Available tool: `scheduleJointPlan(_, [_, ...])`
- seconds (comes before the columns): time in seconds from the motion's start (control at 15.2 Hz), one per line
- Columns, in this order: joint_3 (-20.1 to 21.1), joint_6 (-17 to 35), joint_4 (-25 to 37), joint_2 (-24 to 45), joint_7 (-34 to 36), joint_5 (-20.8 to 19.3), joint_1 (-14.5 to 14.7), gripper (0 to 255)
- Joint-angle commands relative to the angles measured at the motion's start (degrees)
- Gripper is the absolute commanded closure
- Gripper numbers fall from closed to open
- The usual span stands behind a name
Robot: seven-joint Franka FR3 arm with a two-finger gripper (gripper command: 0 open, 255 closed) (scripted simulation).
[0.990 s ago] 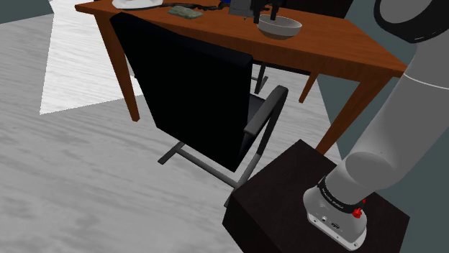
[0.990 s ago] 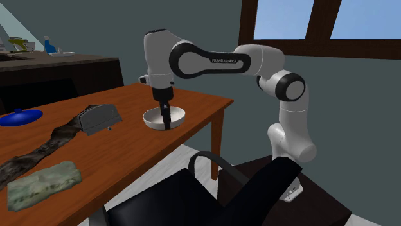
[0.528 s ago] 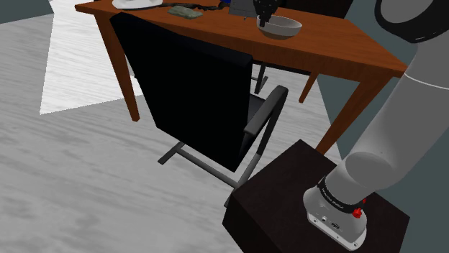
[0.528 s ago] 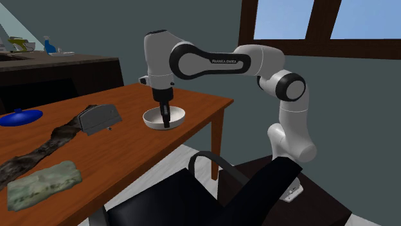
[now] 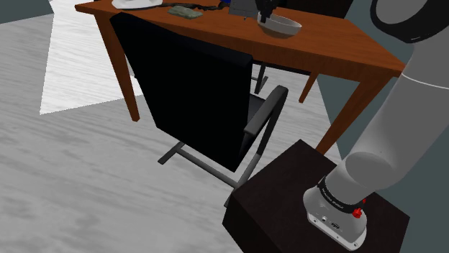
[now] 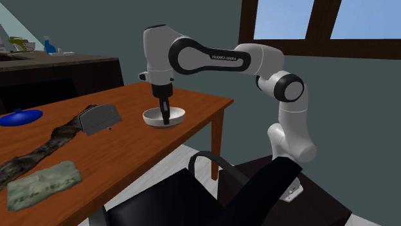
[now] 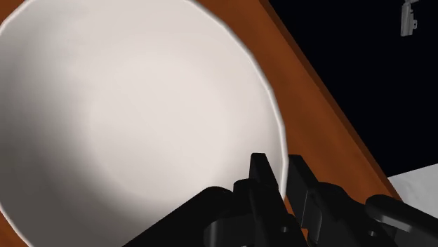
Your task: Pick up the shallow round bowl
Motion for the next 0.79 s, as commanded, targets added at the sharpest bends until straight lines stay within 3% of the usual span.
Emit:
scheduleJointPlan(0.0, [0.00,-2.05,3.01,0.96,-0.14,0.10,-0.03,255])
scheduleJointPlan(0.73, [-0.26,-14.36,23.18,8.79,-1.53,0.96,-0.92,255])
